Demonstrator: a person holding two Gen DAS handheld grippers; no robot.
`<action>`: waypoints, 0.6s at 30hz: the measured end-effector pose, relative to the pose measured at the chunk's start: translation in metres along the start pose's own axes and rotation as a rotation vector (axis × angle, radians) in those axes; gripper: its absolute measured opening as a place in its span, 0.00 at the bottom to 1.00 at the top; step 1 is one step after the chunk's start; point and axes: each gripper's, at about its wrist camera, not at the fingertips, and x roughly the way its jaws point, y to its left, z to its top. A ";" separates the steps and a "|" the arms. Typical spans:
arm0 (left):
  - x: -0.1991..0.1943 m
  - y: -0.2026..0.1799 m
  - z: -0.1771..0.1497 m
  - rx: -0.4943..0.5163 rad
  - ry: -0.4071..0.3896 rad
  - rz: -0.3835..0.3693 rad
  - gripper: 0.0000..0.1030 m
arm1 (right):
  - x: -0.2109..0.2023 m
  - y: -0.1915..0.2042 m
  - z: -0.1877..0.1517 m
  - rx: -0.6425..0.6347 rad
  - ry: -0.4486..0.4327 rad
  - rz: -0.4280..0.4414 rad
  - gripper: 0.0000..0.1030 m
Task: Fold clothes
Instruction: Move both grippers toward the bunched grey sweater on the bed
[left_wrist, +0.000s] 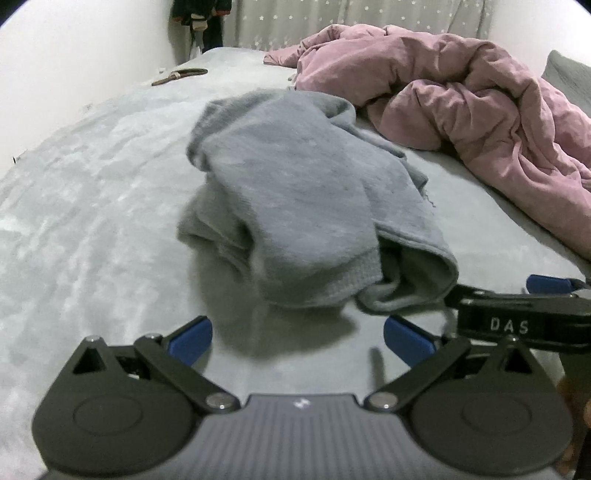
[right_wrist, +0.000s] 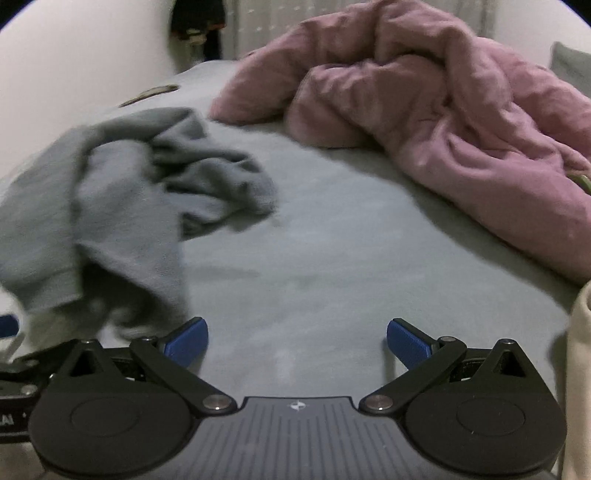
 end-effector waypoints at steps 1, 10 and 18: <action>-0.003 0.003 0.000 0.003 -0.005 0.004 1.00 | -0.002 0.005 0.001 -0.020 -0.008 0.003 1.00; -0.010 0.028 0.017 -0.043 -0.001 0.018 1.00 | -0.018 0.022 0.006 -0.072 -0.029 0.034 1.00; -0.017 0.055 0.030 -0.109 -0.011 -0.018 1.00 | -0.030 0.037 0.009 -0.122 -0.067 0.044 1.00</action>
